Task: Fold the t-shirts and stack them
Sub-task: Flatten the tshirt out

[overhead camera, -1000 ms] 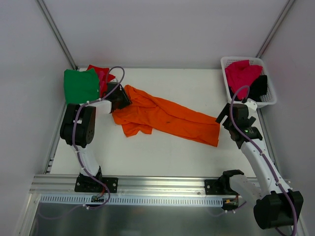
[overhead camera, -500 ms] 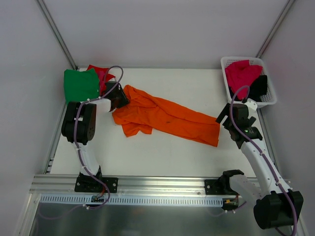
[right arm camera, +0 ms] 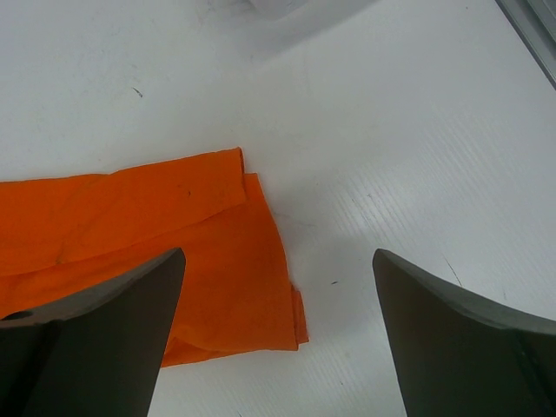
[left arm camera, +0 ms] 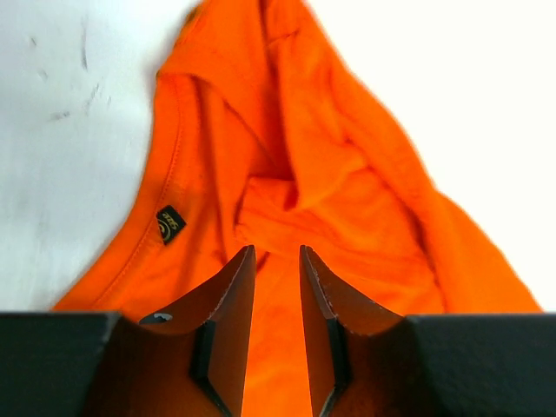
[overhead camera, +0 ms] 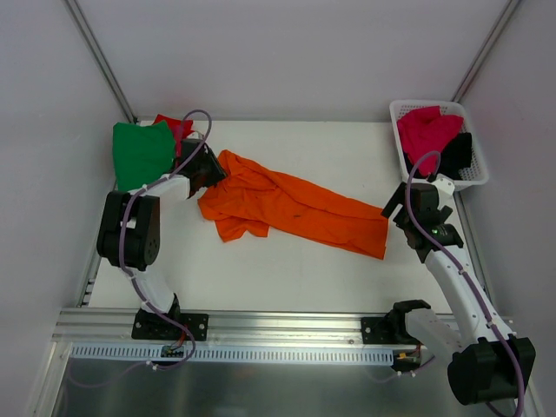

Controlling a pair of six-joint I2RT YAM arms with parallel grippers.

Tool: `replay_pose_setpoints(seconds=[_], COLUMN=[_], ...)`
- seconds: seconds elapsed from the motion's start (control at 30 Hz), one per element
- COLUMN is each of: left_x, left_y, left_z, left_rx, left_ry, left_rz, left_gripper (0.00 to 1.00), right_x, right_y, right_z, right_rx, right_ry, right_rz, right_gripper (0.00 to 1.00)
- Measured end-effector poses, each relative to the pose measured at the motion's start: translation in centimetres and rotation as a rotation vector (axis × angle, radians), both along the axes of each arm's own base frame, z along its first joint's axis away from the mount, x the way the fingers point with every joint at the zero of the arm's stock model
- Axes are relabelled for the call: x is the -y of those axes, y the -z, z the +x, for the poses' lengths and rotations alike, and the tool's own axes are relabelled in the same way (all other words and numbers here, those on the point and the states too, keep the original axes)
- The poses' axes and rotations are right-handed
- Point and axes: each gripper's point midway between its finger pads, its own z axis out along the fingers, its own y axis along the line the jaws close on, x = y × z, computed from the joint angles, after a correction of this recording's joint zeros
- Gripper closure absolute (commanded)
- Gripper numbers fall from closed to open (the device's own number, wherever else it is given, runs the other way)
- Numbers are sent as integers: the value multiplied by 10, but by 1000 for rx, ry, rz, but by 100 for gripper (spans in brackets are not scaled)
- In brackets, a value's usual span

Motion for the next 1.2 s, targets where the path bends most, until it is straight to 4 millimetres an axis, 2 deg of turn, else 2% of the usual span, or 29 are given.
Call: replay_pose_setpoints(seconds=[0.13,0.23,0.33,0.4,0.53,0.63,0.93,1.2], left_x=[-2,-1,4,7,10,14,14,6], left_y=[-38,-46,-33,-10,38,34,37,37], left_z=[0,10,24,29,21,27,23,-13], left_rx=[80,103,82,40,-65,-46,-42,-70], left_ry=[-5,-4,10,18,34,44,48,37], left_rz=[0,-1,-8,-9,-10,-28,-33,-22], left_gripper=[72,73,73,74,74,74,76,76], right_x=[0,0,0,1,2,2,4,4], right_y=[1,2,2,2,2,2,1,1], right_z=[0,0,0,0,0,0,0,0], right_rx=[-2,-8,-9,-10,-9,-10,-8,-8], right_ry=[0,0,-1,0,4,5,10,10], right_rz=[0,-2,-4,-7,-14,-14,-19,-19], right_gripper=[6,6,6,6,6,5,5,5])
